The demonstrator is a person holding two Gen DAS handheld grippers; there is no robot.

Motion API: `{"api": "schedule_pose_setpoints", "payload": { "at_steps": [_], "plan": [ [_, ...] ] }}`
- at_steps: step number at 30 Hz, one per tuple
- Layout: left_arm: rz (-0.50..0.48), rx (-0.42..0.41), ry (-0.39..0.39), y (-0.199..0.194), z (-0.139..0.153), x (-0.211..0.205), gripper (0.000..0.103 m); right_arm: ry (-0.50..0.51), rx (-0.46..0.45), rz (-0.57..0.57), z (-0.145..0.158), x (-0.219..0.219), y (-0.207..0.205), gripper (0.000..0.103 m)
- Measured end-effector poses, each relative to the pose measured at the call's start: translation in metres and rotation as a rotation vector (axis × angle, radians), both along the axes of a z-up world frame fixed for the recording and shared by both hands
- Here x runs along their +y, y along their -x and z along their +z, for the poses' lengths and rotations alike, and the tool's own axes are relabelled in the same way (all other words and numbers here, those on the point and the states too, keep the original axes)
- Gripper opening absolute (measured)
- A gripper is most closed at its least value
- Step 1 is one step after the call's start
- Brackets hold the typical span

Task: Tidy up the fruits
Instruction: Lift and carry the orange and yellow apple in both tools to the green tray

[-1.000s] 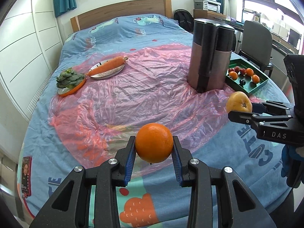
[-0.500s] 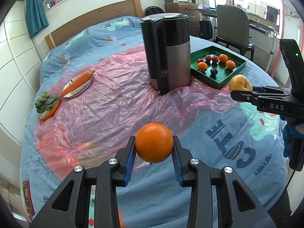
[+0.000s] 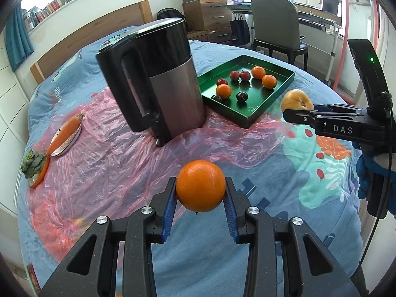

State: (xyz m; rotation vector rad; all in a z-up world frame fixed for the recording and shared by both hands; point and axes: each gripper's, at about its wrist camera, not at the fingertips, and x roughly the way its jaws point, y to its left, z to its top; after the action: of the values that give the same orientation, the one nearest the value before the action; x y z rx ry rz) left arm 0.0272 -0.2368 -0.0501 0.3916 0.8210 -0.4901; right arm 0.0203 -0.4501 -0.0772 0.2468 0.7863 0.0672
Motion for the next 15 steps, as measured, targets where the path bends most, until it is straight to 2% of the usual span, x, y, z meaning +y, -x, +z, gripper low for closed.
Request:
{"api": "schedule_pose_setpoints", "payload": {
  "at_steps": [8,15],
  "plan": [
    [-0.057,0.017,0.002,-0.021,-0.004,-0.05,0.031,0.013,-0.009,-0.023,-0.001,-0.027,-0.029,0.066],
    [-0.084,0.036,0.025,-0.058,-0.007,-0.098,0.031,0.048,-0.007,-0.016,-0.004,-0.044,-0.074,0.066]
  ]
}}
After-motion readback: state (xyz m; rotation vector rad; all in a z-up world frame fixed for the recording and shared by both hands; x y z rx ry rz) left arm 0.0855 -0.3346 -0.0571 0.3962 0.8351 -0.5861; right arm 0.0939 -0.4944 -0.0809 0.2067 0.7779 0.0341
